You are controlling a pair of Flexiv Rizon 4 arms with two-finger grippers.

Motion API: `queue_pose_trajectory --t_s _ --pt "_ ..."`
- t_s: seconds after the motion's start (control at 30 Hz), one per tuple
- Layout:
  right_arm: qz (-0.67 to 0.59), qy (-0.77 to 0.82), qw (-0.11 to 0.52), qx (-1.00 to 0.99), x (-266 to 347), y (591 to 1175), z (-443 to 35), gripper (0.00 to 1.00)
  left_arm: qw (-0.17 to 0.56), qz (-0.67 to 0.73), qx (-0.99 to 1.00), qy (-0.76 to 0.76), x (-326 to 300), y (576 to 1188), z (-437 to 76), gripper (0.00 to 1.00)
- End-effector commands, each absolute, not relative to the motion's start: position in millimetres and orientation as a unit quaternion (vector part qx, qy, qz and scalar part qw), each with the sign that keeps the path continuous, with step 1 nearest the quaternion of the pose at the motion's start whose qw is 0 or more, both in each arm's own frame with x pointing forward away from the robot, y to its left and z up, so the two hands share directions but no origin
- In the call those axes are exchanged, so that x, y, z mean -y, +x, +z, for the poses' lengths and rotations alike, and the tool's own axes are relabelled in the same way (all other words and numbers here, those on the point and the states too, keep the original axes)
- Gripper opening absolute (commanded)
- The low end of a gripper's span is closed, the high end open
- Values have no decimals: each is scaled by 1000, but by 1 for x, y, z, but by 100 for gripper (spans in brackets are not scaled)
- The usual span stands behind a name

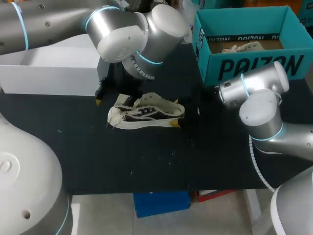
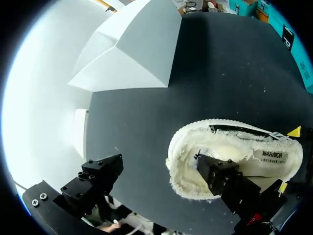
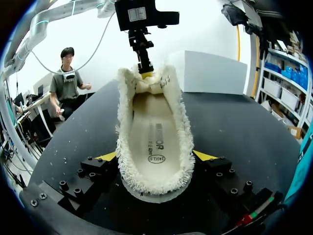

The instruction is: Take the shoe out of the shoebox, open the shoe tongue, remove and reinsert the insole, then place the shoe into the shoebox

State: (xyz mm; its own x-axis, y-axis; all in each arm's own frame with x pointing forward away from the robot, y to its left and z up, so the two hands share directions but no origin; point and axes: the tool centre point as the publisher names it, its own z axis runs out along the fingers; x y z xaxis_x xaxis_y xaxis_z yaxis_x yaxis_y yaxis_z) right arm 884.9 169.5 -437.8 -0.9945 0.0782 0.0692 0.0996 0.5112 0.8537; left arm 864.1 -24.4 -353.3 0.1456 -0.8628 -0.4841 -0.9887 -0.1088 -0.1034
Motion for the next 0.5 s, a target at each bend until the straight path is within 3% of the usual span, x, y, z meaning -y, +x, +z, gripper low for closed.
queue_pose_trajectory --t_s 0.03,0.5 --pt "-491 -52 11 869 -170 885 -442 0 194 150 -638 -730 17 866 -369 100" --pt "-491 -52 11 869 -170 885 -442 0 182 101 -667 -716 21 869 -358 100"
